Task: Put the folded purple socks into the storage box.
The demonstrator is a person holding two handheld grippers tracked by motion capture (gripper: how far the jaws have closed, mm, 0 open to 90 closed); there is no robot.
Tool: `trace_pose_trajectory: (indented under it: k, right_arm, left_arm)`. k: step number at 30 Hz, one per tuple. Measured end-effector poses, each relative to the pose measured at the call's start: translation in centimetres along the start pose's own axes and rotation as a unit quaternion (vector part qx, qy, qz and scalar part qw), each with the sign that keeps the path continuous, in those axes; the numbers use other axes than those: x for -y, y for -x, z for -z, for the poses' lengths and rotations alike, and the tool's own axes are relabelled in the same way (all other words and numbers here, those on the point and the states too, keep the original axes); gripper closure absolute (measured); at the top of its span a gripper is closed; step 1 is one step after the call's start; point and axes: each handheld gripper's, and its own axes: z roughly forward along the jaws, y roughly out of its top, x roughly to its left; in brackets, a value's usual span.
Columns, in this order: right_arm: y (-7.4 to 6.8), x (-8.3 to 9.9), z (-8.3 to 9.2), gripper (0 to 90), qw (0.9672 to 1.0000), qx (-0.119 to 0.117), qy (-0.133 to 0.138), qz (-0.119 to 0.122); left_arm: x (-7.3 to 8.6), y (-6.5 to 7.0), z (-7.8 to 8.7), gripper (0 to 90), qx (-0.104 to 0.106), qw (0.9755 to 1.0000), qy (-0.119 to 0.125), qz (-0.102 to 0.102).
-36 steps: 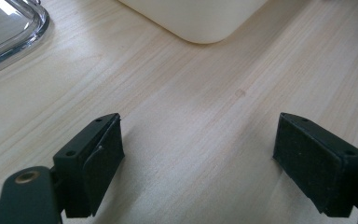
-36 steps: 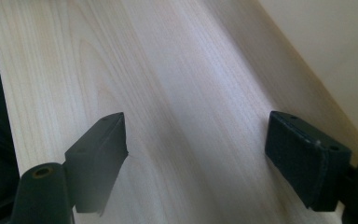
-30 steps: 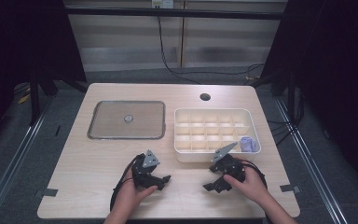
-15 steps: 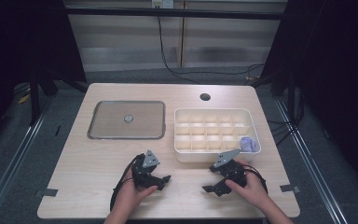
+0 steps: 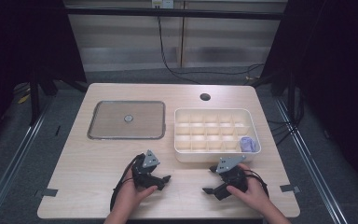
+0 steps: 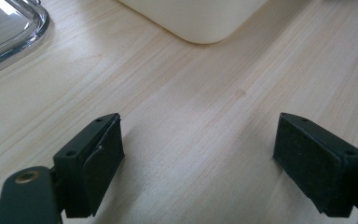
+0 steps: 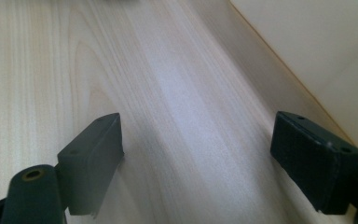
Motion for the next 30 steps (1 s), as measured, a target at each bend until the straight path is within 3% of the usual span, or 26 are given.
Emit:
trace_pose_trajectory:
  k: [11, 30]
  right_arm:
    - [-0.28, 0.65, -0.09, 15.1, 0.9996, 0.011, 0.024, 0.006]
    - [-0.38, 0.65, -0.1, 14.8, 0.9996, 0.013, 0.024, 0.003]
  left_arm:
    - [0.0, 0.0, 0.0, 15.4, 0.0, 1.0, 0.0, 0.0]
    - [0.0, 0.0, 0.0, 15.4, 0.0, 1.0, 0.0, 0.0]
